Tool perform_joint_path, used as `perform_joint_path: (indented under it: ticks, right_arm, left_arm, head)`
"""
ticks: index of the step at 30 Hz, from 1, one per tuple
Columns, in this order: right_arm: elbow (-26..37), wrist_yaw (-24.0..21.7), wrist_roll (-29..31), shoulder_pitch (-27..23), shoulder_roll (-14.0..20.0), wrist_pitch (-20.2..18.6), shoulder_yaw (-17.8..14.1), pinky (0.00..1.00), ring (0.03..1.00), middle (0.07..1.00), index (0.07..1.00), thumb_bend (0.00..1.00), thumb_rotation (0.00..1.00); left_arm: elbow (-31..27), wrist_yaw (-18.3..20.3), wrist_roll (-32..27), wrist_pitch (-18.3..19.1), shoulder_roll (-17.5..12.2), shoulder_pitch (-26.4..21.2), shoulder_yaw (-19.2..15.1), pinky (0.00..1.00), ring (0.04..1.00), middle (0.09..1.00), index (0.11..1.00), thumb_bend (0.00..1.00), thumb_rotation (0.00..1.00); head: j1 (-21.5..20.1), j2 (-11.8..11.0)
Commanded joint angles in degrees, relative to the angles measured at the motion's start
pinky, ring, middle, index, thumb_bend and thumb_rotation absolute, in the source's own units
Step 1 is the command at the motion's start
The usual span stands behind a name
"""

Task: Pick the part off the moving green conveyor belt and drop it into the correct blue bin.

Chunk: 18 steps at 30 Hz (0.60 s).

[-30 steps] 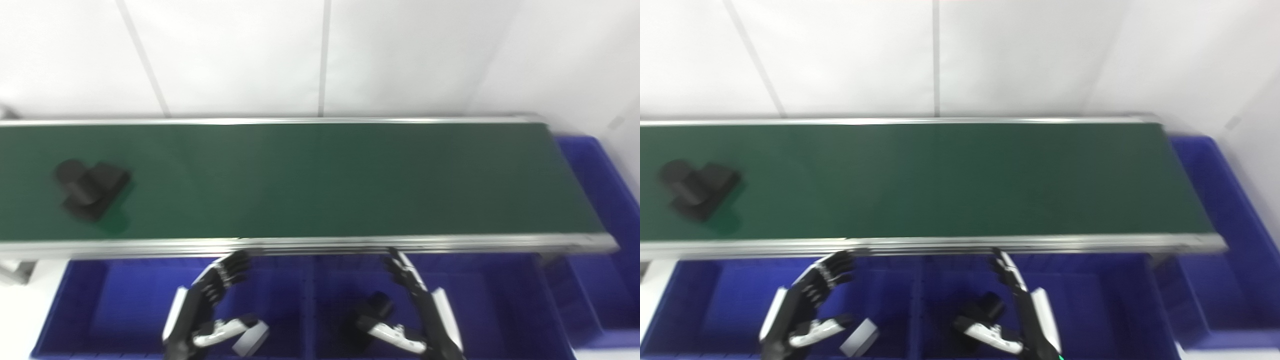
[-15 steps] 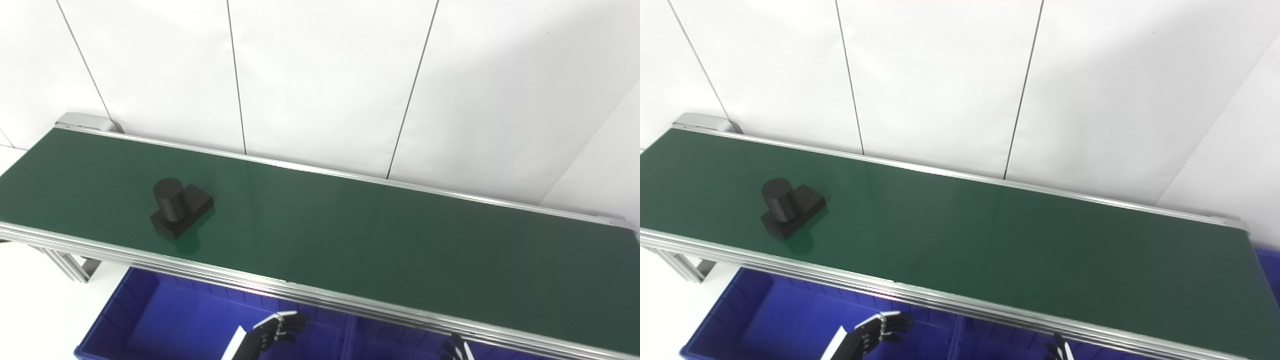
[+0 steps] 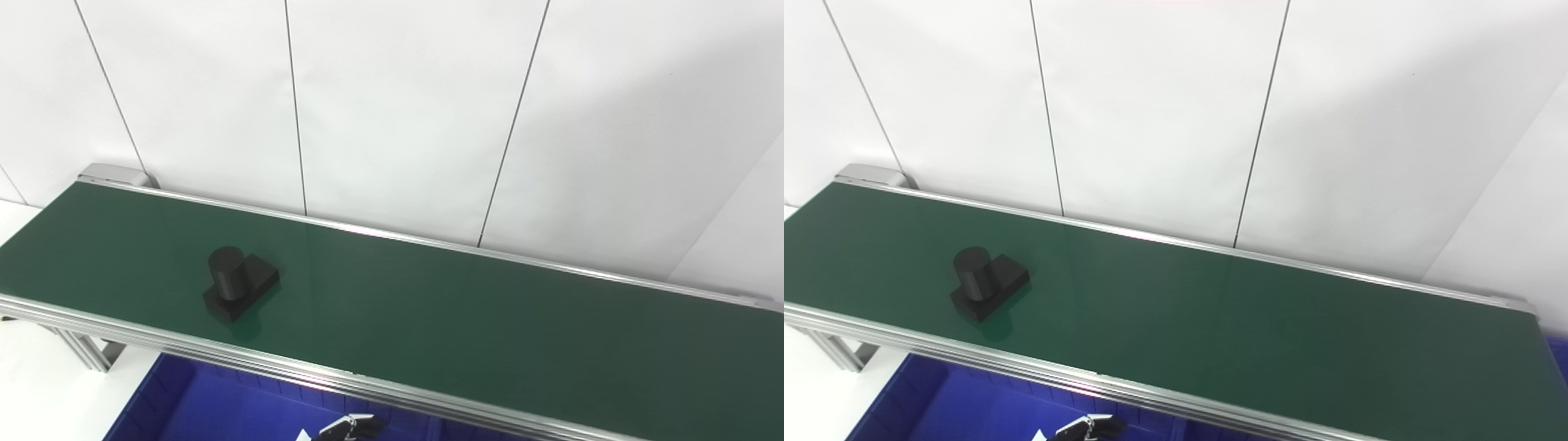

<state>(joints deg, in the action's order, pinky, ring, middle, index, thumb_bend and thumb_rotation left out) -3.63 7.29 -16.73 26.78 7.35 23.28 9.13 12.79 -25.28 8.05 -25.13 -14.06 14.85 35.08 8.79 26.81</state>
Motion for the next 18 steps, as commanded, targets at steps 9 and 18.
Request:
perform_joint_path:
  ticks: [9,18]
  right_arm:
    - [1.0,0.7,1.0,-0.5,0.0,3.6,0.3,0.85,0.877,0.893,0.979,0.82,0.42]
    - [3.1,5.3,1.3,-0.5,1.8,3.6,2.8,0.74,0.884,0.895,0.973,0.82,0.42]
  left_arm:
    - [0.1,-8.6,0.7,-1.8,-3.1,-3.4,6.3,0.66,0.725,0.74,0.708,0.95,0.3]
    - [0.6,-10.7,0.6,-1.8,-3.3,-4.2,8.3,0.65,0.721,0.737,0.704,0.94,0.29]
  head:
    - [-0.4,-0.1]
    - [0.6,-0.1]
